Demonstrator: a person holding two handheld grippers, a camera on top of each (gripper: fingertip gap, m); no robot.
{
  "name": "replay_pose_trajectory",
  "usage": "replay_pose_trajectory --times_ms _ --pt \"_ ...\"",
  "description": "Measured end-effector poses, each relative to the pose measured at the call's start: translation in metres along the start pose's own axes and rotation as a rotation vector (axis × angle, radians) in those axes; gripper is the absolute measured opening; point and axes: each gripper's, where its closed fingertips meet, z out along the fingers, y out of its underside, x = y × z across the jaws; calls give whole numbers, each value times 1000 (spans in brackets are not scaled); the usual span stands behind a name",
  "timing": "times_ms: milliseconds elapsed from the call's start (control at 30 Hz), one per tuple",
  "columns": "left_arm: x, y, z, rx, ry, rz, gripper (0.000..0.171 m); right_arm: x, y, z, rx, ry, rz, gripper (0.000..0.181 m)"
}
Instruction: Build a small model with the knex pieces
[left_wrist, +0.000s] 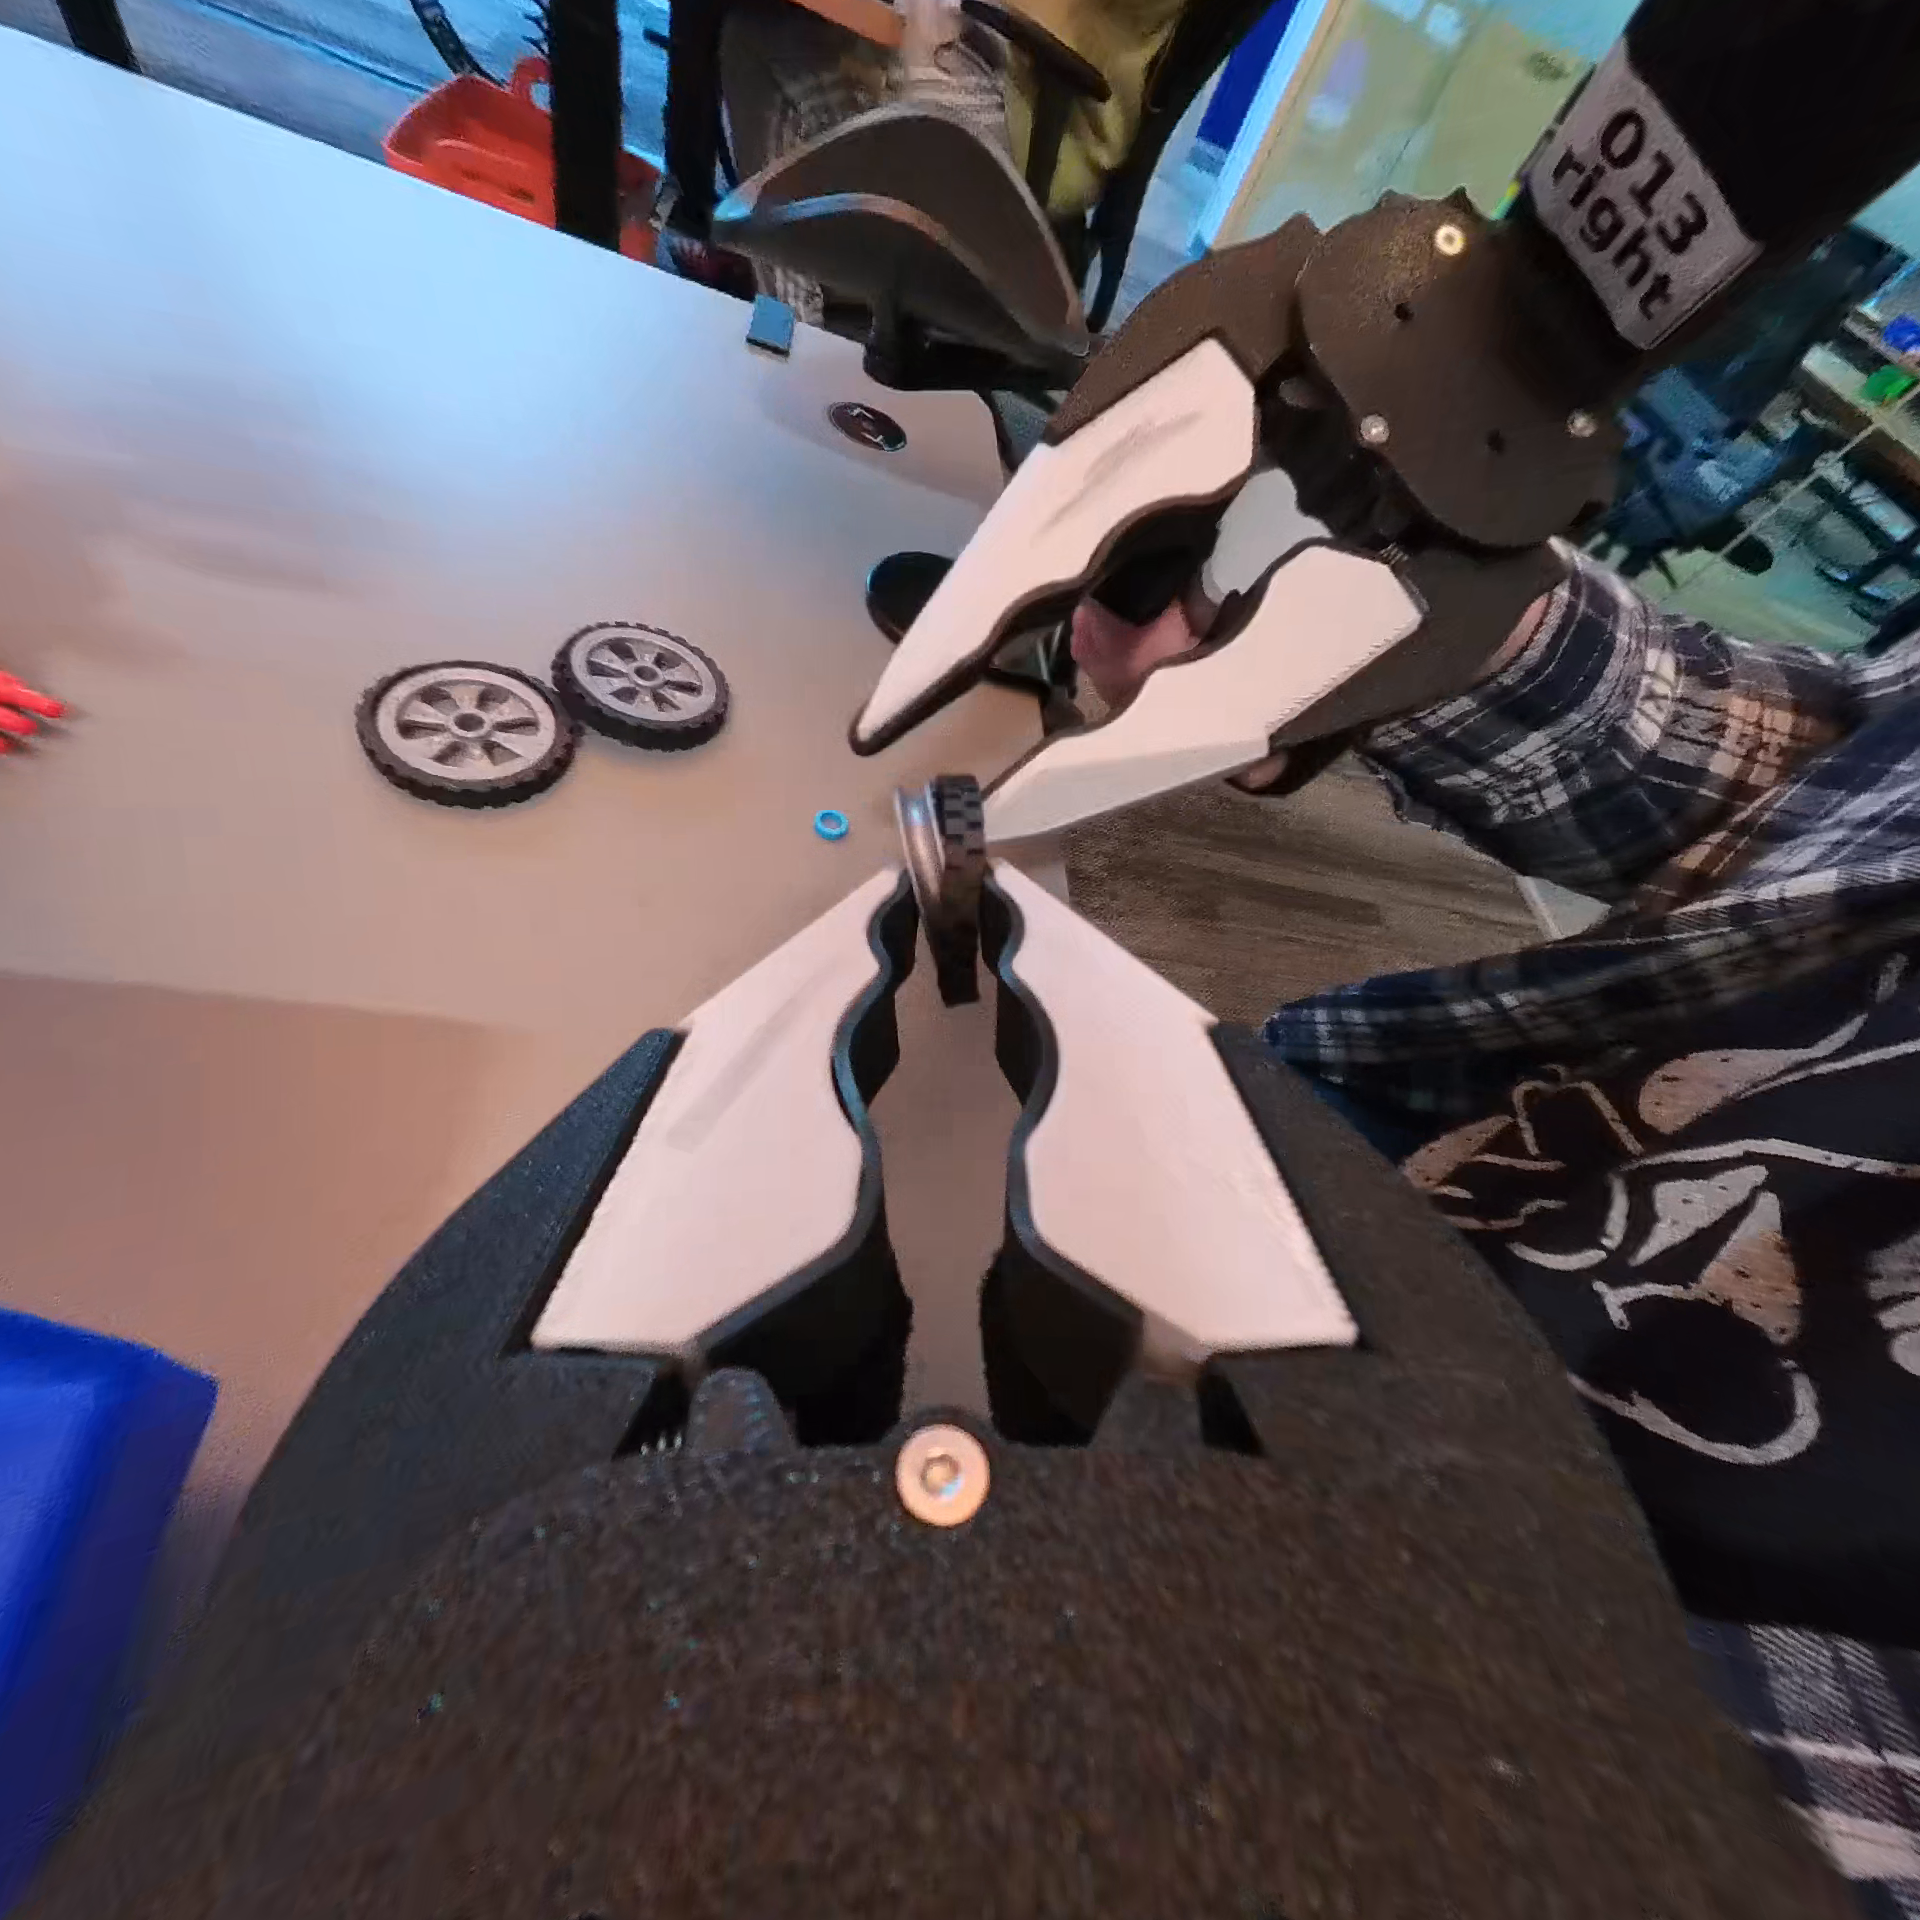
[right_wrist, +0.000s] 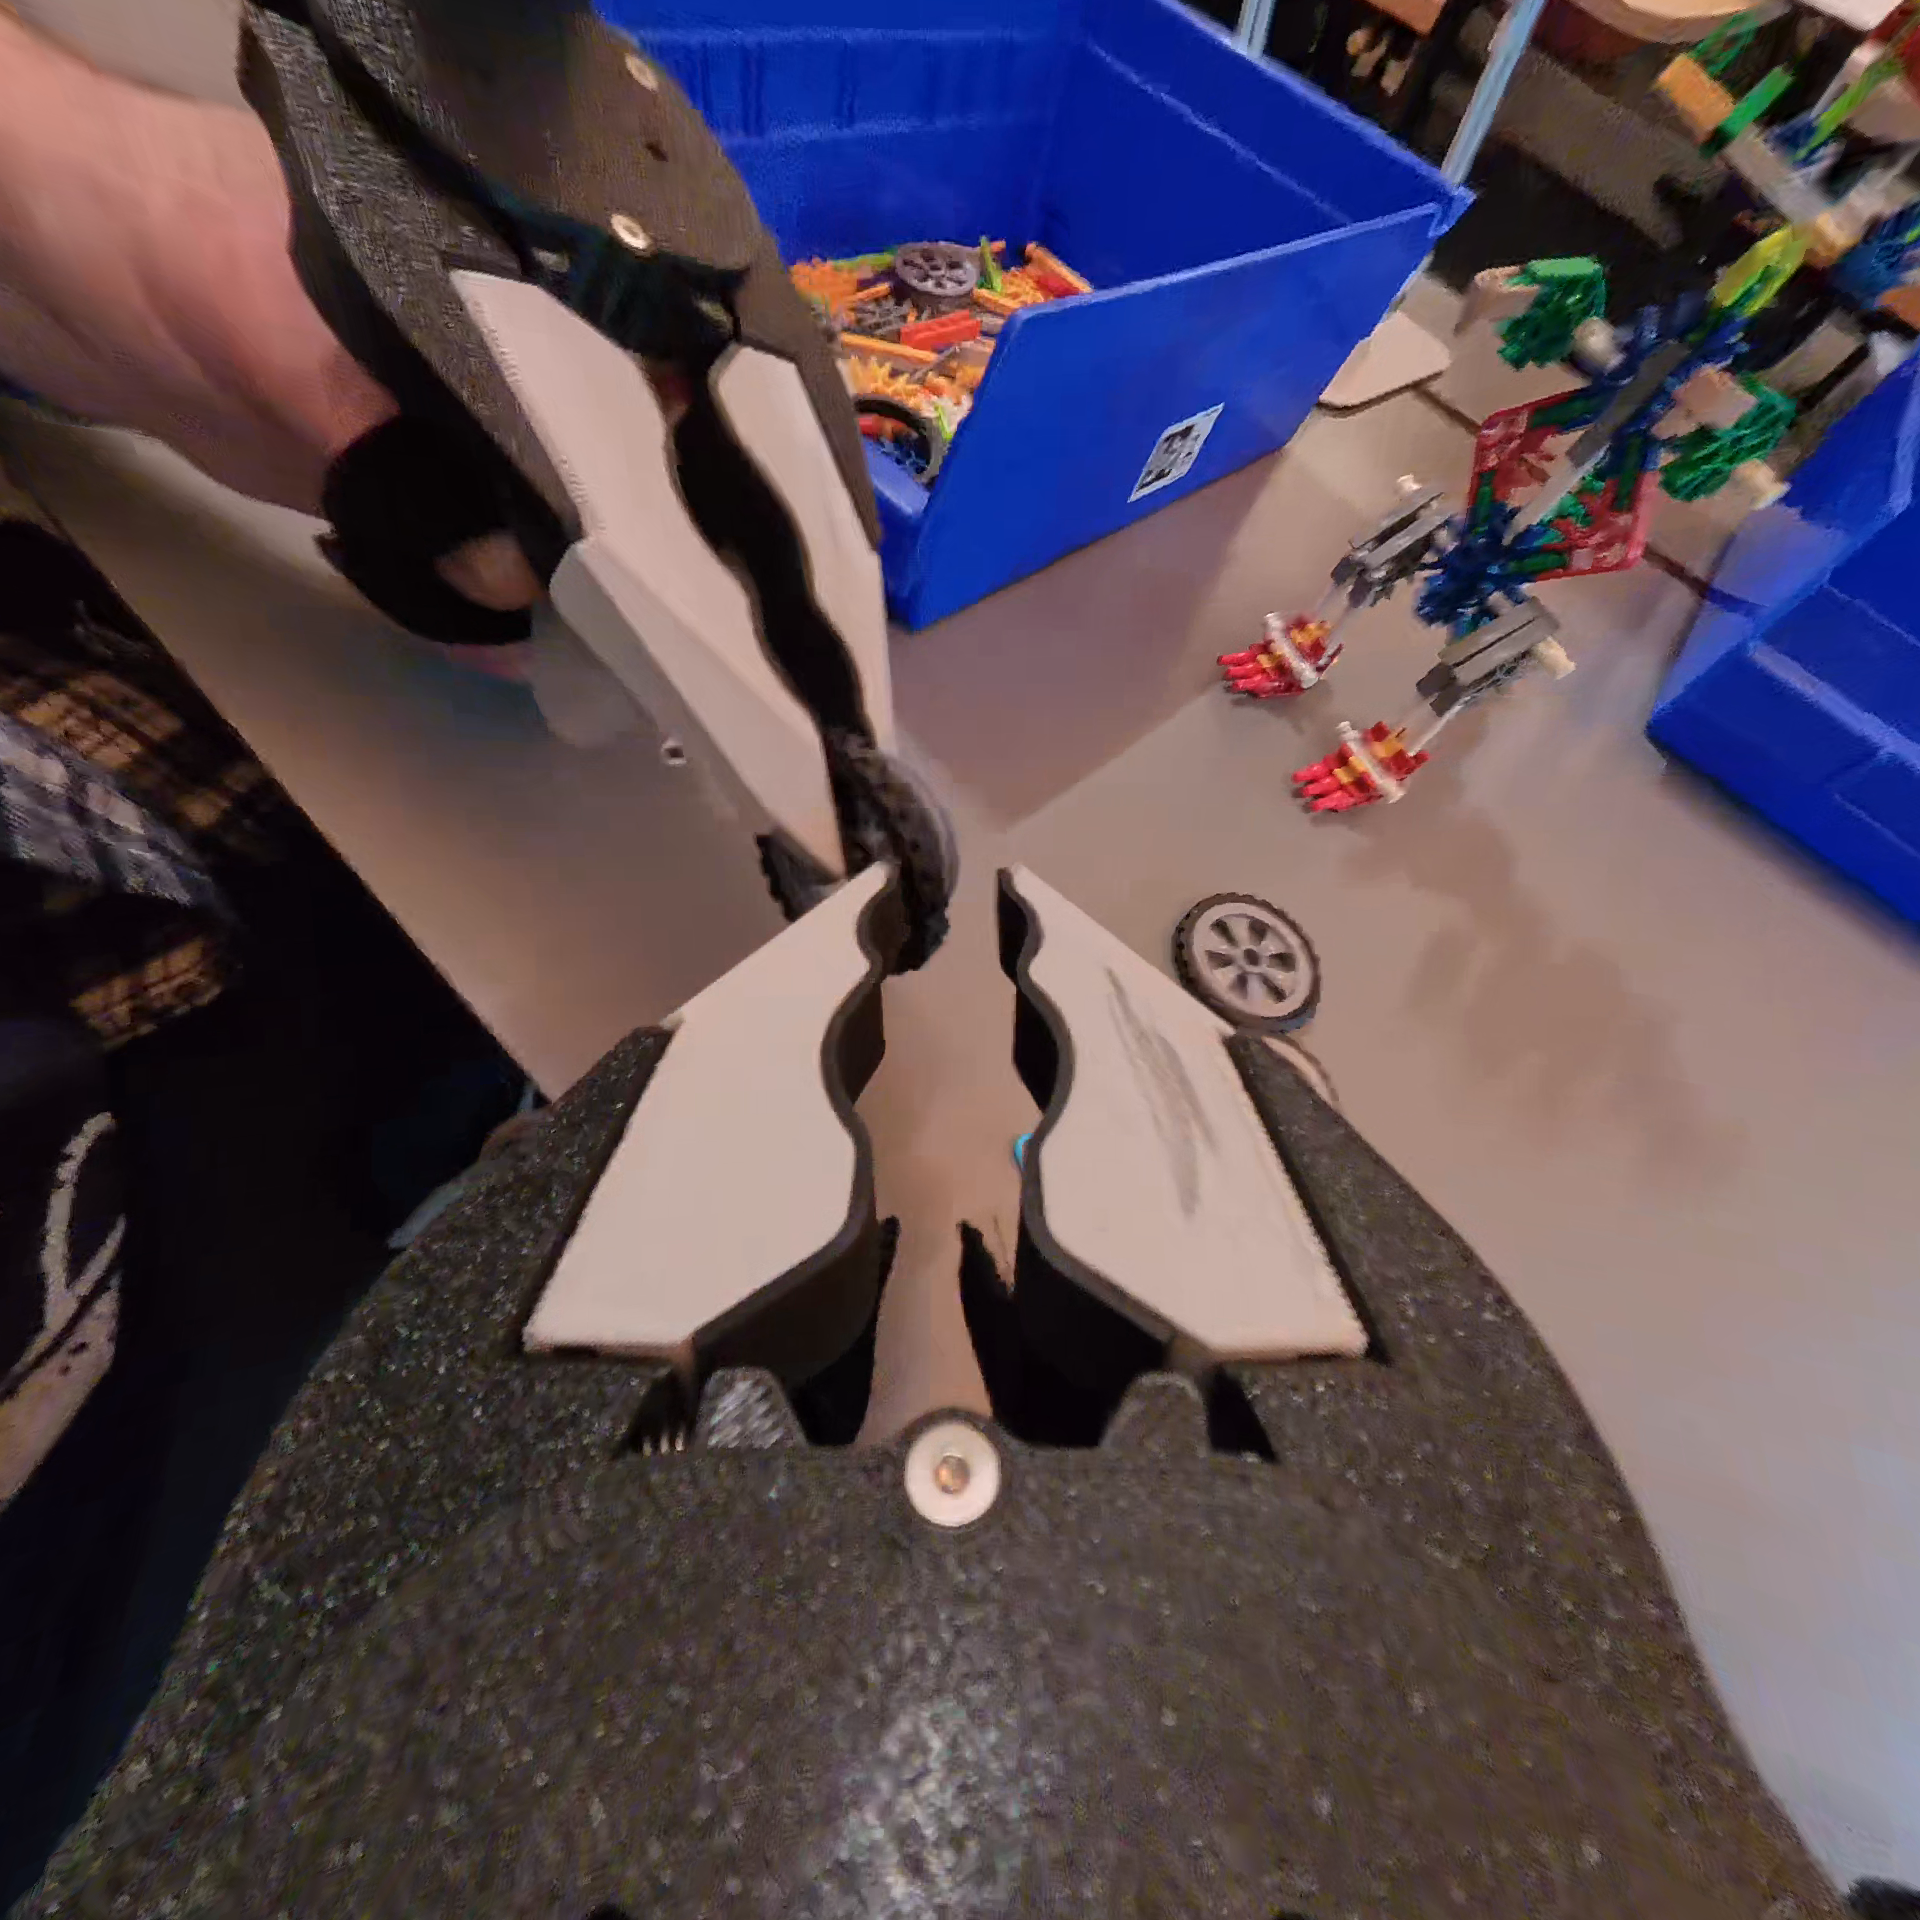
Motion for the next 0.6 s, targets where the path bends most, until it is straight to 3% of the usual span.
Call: replay_pose_trajectory --times_ms 33,200,267,400,600 --pt "0 1 2 5 2 -13 10 -4 2 0 -13 -23 2 9" --pt "-1 18 12 -87 51 -128 11 -9 18 4 -103 -57 -4 6" --pt "-9 26 14 -147 -18 -89 24 -13 22 6 -140 -107 21 5" --pt "-25 27 13 -169 -156 1 28 -19 39 17 -277 -195 26 5" --pt "-36 36 10 -260 -259 179 6 -16 46 29 -369 -250 66 6"
